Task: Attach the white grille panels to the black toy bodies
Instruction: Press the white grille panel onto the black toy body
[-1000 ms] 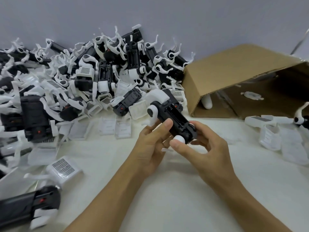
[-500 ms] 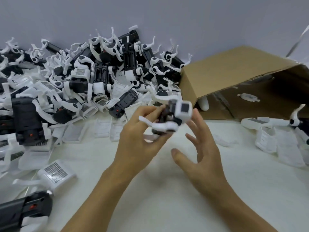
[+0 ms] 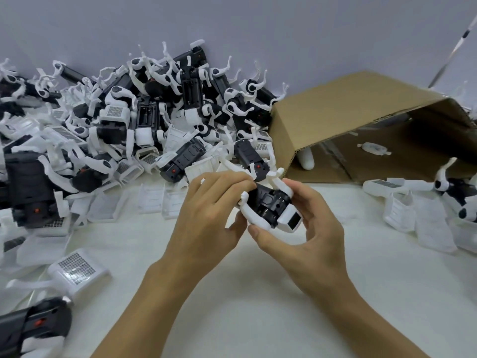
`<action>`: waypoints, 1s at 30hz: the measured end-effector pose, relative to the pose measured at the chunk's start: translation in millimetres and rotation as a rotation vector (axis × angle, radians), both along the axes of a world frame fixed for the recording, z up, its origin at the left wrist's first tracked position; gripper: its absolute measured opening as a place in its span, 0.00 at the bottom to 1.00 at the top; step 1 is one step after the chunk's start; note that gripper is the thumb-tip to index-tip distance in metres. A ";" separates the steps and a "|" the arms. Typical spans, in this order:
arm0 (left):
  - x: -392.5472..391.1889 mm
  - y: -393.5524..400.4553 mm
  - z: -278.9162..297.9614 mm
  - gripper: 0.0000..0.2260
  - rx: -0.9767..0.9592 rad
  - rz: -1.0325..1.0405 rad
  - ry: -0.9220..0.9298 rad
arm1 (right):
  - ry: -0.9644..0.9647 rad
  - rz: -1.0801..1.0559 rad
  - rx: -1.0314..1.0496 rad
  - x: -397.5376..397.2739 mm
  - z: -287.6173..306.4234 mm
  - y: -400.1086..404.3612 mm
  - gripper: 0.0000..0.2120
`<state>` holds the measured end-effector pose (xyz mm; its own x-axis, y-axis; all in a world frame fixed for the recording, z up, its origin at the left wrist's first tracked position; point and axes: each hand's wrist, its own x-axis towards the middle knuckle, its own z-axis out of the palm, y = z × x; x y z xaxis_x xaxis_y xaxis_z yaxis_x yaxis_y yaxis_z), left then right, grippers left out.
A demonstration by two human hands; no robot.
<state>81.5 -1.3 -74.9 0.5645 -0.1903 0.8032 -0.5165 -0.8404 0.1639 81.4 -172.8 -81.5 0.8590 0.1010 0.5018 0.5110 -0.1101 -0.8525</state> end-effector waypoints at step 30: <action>-8.1 -8.2 14.2 0.09 -0.991 -0.182 0.224 | 0.299 0.040 0.359 4.0 12.9 -2.0 0.24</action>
